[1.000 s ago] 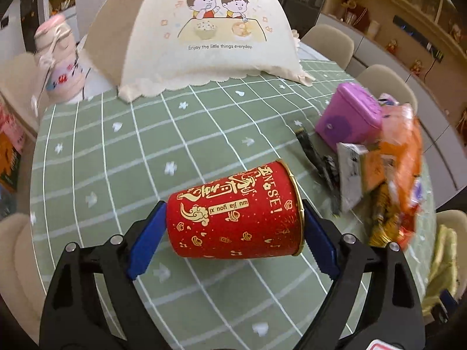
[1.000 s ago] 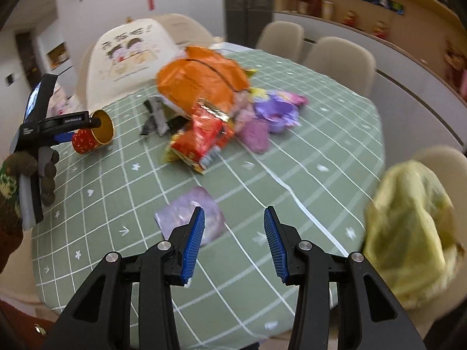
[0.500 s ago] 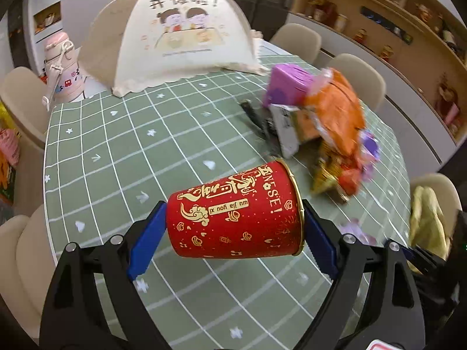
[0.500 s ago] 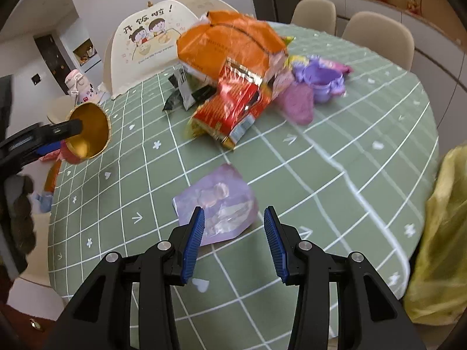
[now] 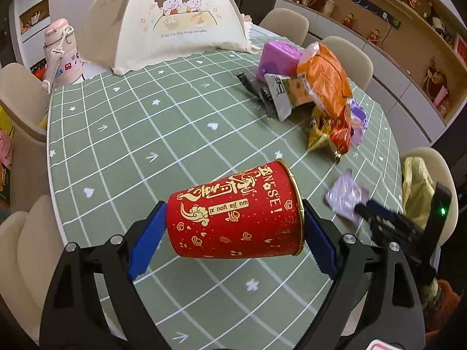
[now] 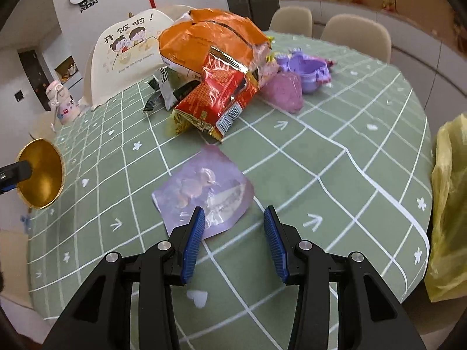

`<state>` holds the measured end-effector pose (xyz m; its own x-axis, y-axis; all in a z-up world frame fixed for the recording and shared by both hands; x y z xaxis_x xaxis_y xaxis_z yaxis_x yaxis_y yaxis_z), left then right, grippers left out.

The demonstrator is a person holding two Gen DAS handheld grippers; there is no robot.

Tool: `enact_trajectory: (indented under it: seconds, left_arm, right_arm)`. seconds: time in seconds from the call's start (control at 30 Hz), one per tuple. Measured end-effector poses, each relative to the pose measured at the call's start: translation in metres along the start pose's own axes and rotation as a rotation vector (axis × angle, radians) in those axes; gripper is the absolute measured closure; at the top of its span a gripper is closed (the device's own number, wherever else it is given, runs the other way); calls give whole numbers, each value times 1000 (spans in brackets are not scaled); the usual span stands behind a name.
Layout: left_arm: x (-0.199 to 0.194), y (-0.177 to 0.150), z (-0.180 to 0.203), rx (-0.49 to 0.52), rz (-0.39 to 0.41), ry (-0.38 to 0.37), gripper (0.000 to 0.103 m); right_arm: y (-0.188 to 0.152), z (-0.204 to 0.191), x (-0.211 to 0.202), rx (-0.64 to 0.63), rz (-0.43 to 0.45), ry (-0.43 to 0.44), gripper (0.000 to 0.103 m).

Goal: Collect trash
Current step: 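Lift the red cup with the left gripper while the right gripper grasps the lilac wrapper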

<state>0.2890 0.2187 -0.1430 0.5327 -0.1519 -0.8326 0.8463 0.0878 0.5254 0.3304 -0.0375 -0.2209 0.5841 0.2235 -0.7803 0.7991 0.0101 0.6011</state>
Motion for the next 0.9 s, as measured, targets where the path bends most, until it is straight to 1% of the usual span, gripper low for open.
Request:
enact_trajectory:
  seconds: [0.1,0.2,0.3,0.33,0.37,0.43,0.47,0.57,0.77,0.8,0.83,0.87,0.9]
  left_arm:
    - [-4,-6,-8,18,-5,-2,20]
    - [-7,-11,-12,35,-5,-5,19]
    - [-10,-15,-17,40,-3,-9,19]
    - [-11,-17,-20,42,-3,-8,19]
    - [-11,-18,-21,42,-4,-8,19]
    - [-11,-21,-25,39,-10,-12,19]
    - [-11,-23,-26,36,-16,-17,19]
    - [-10,-28,-30,26,-24,-23,19]
    - [-7,-24,-29,8,-19,-30,19]
    - [-7,-21,-27,6,-14,-30,19]
    - [-8,-20,-26,4,-10,-30,19]
    - [-8,-17,-25,1,-3,-30,19]
    - [-9,-14,-23,-3,4,-31,19]
  right_arm:
    - [7,-8,7,-20,24,-37,62]
    - [16,-15,15,-43,12,-61,62]
    - [20,-14,14,-20,-11,-27,62]
    - [23,-12,10,2,-5,-3,62]
    - [25,-11,5,13,11,3,62]
    - [30,-9,-1,14,32,2,62]
    - [32,-10,0,3,26,-1,62]
    - [36,-12,11,-34,-3,-17,62]
    - [45,-20,37,-45,-55,6,63]
    - [46,-20,38,-48,-54,3,69]
    - [47,-21,40,-54,-61,0,78]
    - [48,-26,41,-68,-79,15,95]
    - [48,-30,39,-86,-88,18,96]
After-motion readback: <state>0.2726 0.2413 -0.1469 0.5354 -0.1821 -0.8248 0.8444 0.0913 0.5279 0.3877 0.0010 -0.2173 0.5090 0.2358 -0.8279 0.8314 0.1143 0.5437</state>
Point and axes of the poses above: each gripper's, at about its wrist camera, not at the fingertips, and x roughly the way its jaws point, z to its right, y to its top, the point moved 5 cm from there along x, roughly the way its jaws point, and after that the axes turned 2 degrees about -z, right-handed, at the moved point
